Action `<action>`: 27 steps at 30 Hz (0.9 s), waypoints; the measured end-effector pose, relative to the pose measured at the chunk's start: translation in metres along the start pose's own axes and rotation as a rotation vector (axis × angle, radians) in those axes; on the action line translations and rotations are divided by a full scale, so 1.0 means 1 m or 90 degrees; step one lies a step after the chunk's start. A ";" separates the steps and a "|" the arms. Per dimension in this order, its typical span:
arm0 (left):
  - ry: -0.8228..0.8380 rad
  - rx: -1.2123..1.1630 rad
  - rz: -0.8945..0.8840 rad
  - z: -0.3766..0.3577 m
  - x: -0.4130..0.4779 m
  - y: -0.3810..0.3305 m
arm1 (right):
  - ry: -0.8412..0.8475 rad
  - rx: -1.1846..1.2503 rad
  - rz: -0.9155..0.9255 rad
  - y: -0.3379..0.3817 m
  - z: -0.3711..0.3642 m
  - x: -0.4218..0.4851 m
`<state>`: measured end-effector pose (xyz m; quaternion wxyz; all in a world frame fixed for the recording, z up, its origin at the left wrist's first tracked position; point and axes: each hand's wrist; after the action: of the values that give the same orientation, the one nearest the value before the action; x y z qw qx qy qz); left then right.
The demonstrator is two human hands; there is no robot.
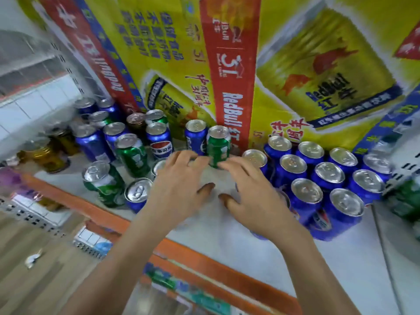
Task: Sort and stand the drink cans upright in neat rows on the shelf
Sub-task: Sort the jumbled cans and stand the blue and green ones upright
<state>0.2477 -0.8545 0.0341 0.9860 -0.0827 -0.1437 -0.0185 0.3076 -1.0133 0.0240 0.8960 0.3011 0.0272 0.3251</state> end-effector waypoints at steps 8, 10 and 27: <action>0.249 0.046 0.110 0.002 0.005 0.070 | -0.059 -0.084 -0.162 0.018 -0.048 0.088; 0.262 0.058 0.095 0.002 0.009 0.074 | -0.104 -0.107 -0.207 0.013 -0.049 0.116; 0.181 0.094 0.028 0.012 0.053 0.058 | -0.175 0.047 -0.204 0.037 -0.028 0.094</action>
<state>0.2992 -0.7963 0.0513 0.9999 -0.0099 -0.0019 0.0025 0.3534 -0.9196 0.0354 0.9199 0.3671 -0.0358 0.1333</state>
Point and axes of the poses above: each hand's wrist, its own x-axis towards the middle knuckle, its own z-axis out of the back of the hand, y = z × x, and after that the axes turned 10 degrees about -z, right-handed
